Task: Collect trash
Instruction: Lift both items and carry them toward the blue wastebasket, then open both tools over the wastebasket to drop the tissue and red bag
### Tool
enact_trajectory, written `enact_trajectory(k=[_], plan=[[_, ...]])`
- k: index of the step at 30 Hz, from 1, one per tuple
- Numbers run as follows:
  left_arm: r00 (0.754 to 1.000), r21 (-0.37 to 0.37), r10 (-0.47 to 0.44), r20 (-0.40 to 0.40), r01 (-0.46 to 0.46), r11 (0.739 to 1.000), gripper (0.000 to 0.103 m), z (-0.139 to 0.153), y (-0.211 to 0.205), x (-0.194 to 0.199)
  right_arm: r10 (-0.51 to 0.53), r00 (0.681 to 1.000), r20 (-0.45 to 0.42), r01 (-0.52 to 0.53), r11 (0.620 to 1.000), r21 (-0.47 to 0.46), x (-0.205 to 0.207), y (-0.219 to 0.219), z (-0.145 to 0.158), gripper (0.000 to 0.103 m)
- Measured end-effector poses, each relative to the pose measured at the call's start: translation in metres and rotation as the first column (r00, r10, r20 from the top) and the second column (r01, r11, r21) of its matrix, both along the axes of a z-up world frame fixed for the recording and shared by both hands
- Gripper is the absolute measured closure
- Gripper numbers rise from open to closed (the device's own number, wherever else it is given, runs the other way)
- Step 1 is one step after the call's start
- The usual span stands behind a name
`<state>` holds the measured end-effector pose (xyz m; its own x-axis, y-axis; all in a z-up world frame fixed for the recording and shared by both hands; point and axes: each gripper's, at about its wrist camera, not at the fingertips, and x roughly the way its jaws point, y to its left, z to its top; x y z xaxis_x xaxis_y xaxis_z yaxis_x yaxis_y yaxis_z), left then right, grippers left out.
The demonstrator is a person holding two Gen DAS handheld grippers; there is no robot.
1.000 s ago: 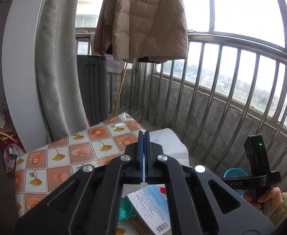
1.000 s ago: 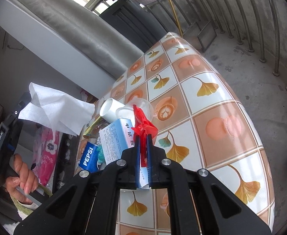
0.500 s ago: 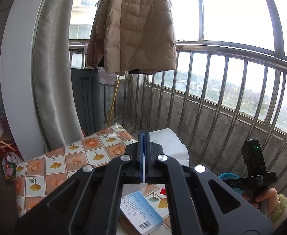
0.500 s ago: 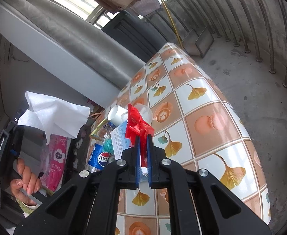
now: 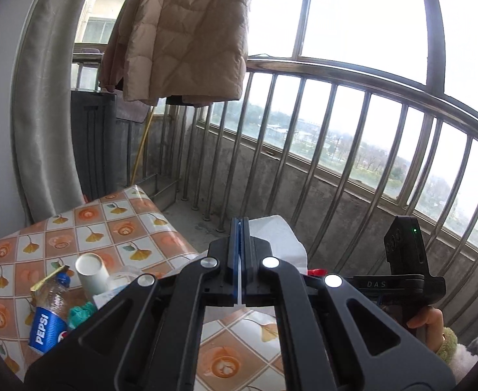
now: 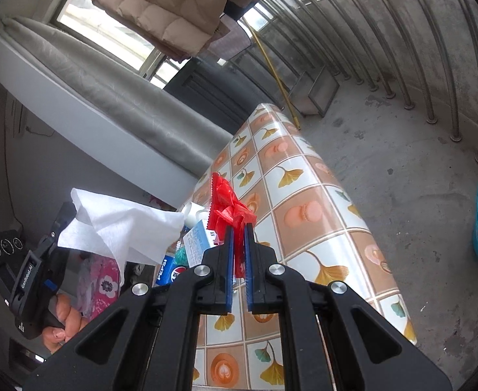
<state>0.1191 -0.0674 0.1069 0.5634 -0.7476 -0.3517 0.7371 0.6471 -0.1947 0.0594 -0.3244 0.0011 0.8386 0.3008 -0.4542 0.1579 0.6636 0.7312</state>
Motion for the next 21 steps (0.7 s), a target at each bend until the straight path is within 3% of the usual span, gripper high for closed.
enact_trajectory(k=[11,16,21], plan=[[0.980,-0.007,-0.175,-0.093,0.175,0.985,0.103,-0.017,-0.091,-0.016,-0.220,0.976,-0.004,0.220,0.975,0.039,-0.076,-0.074,-0.013,0.097],[0.954,0.025,-0.259,-0.153,0.266,0.964,0.103,-0.035,-0.146,-0.020,-0.373,0.927,-0.048,0.375,0.926,0.048,-0.125,-0.117,-0.034,0.097],[0.918,0.082,-0.331,-0.217,0.356,0.931,0.103,-0.062,-0.210,-0.031,-0.512,0.851,-0.116,0.521,0.851,0.072,-0.167,-0.160,-0.063,0.097]])
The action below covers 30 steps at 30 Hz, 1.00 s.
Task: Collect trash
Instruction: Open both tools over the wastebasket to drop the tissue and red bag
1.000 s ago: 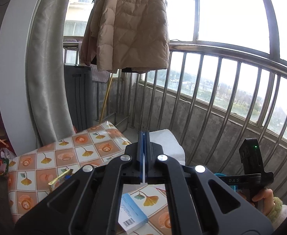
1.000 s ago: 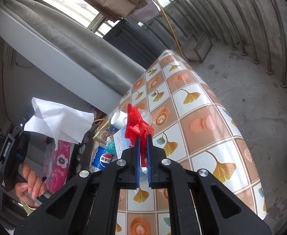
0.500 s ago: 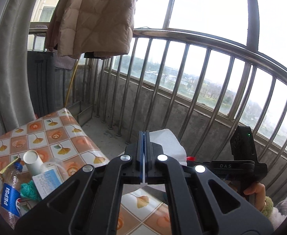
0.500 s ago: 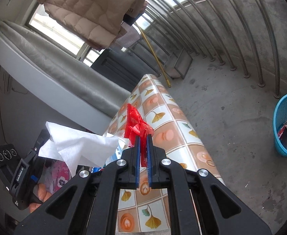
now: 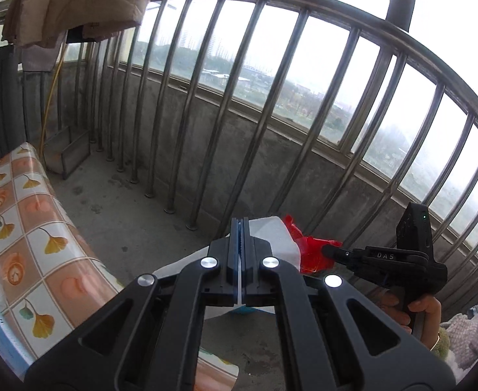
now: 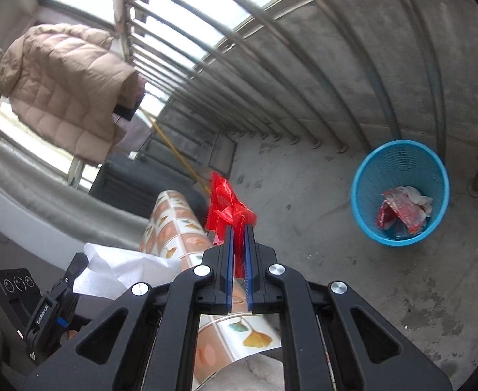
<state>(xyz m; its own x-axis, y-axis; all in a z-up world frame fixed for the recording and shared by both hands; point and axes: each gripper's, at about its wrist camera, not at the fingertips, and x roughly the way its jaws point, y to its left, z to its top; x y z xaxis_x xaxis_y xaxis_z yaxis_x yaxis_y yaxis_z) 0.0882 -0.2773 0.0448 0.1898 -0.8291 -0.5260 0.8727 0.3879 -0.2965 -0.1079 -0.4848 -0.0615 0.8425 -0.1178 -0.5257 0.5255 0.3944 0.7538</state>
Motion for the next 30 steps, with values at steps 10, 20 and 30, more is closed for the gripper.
enact_trajectory(k=[10,20,30], plan=[[0.984,0.205,-0.141,-0.113,0.162,0.965,0.103,-0.078,-0.136,-0.020,-0.213,0.973,-0.087,0.224,0.963,0.147,-0.053,-0.082,-0.079,0.097],[0.965,0.315,-0.186,-0.188,0.238,0.919,0.103,-0.160,-0.238,-0.031,-0.311,0.938,-0.150,0.335,0.926,0.173,-0.043,-0.151,-0.122,0.094],[0.958,0.318,-0.085,-0.274,0.173,0.932,0.067,-0.177,-0.247,-0.008,-0.308,0.909,-0.280,0.373,0.901,0.221,-0.035,-0.176,-0.175,0.052]])
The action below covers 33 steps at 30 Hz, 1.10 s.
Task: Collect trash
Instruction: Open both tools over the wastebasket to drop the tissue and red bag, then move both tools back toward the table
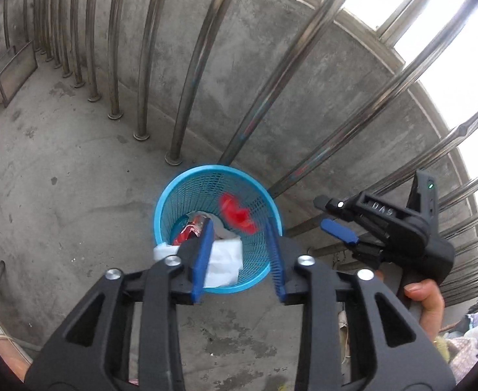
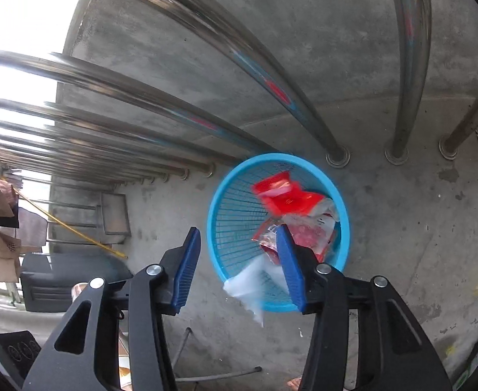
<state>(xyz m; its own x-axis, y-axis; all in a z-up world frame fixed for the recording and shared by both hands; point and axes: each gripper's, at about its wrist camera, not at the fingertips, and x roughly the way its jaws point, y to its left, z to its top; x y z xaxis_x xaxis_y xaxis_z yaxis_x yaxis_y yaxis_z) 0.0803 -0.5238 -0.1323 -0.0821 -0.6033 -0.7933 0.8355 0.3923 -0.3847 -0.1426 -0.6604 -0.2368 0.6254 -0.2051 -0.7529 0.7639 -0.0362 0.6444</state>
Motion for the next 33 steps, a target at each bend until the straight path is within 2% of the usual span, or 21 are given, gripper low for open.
enact_trajectory(k=[6,10,12,14,16,21,24,28,30,33], plan=[[1.000,-0.025,0.030,0.005,-0.030,0.999,0.057,0.012,0.019,0.005,0.006,1.000,0.001,-0.006,0.999,-0.048,-0.004,0.019,0.016,0.049],[0.999,-0.039,0.037,0.028,-0.036,0.999,0.044,0.031,0.048,0.001,0.040,0.999,-0.011,-0.041,0.993,-0.112,-0.001,0.039,0.043,0.042],[0.998,-0.045,0.038,0.059,-0.035,0.998,0.041,0.048,0.072,-0.003,0.080,0.997,-0.011,-0.081,0.985,-0.149,0.004,0.054,0.061,0.037],[0.995,-0.059,0.047,0.083,-0.043,0.997,0.034,0.065,0.101,-0.007,0.128,0.992,-0.013,-0.129,0.974,-0.188,0.009,0.069,0.077,0.033],[0.993,-0.068,0.055,0.106,-0.048,0.997,0.032,0.082,0.132,-0.010,0.192,0.981,-0.015,-0.190,0.958,-0.216,0.020,0.087,0.095,0.031],[0.978,-0.104,0.120,0.173,-0.103,0.989,0.026,0.125,0.217,-0.008,0.362,0.932,-0.013,-0.350,0.892,-0.284,0.049,0.137,0.135,0.029],[0.957,-0.153,0.184,0.226,-0.152,0.976,0.025,0.148,0.271,-0.005,0.451,0.892,-0.009,-0.430,0.844,-0.320,0.068,0.169,0.157,0.028],[0.906,-0.220,0.301,0.297,-0.241,0.945,0.022,0.168,0.348,-0.001,0.574,0.819,-0.006,-0.537,0.762,-0.362,0.102,0.210,0.182,0.028],[0.873,-0.239,0.373,0.314,-0.308,0.921,0.022,0.174,0.389,0.006,0.624,0.781,-0.019,-0.585,0.722,-0.370,0.123,0.231,0.191,0.028],[0.810,-0.272,0.498,0.311,-0.427,0.863,0.021,0.180,0.452,0.018,0.701,0.712,-0.026,-0.657,0.653,-0.376,0.158,0.265,0.202,0.028]])
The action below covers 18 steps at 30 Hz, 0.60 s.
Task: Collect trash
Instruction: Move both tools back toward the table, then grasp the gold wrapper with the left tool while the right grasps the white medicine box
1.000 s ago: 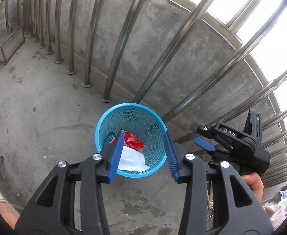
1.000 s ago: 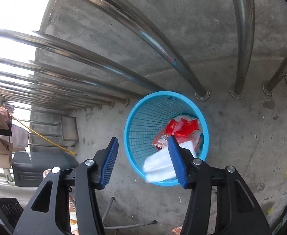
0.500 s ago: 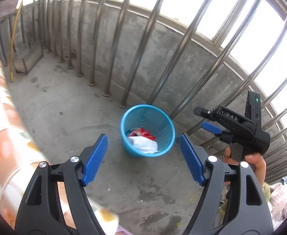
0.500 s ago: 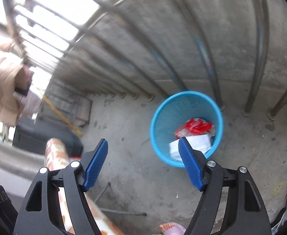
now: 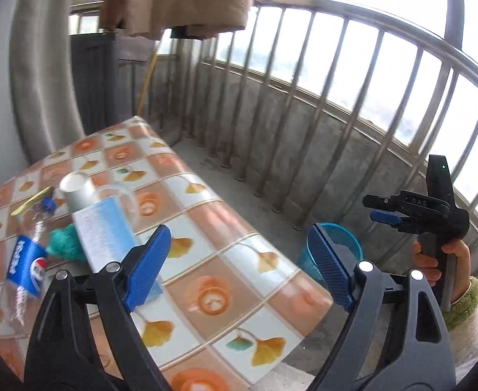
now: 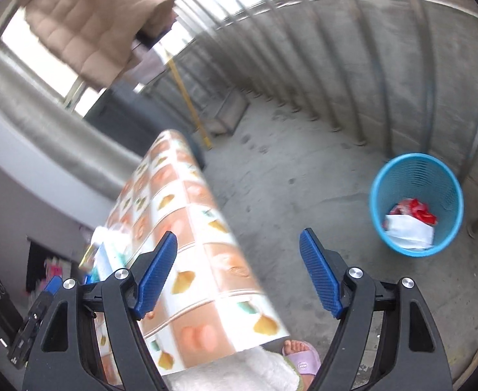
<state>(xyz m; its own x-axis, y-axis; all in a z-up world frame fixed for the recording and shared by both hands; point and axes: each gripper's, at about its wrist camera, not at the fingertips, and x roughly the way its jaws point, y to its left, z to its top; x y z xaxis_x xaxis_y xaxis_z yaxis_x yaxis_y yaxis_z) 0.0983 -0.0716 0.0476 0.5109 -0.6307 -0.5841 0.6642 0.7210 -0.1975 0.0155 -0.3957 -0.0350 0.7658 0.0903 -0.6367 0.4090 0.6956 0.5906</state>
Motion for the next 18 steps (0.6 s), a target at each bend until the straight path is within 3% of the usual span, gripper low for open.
enact_trajectory(k=[4,10,13,18], plan=[[0.983,-0.058,0.182,0.026,-0.180,0.982,0.021,0.008,0.085,0.022,0.141,0.990,-0.009,-0.141,0.990,-0.016,0.049,0.052,0.011,0.028],[0.922,-0.051,0.387,0.029,-0.385,0.921,0.022,0.002,0.175,0.060,0.324,0.945,-0.050,-0.326,0.944,-0.050,0.108,0.134,0.016,0.026],[0.907,-0.027,0.421,0.016,-0.420,0.907,0.022,-0.008,0.199,0.086,0.390,0.918,-0.076,-0.396,0.915,-0.083,0.128,0.175,0.016,0.022],[0.918,0.010,0.397,0.010,-0.397,0.918,0.022,-0.017,0.197,0.122,0.458,0.879,-0.134,-0.474,0.870,-0.138,0.158,0.227,0.012,0.018]])
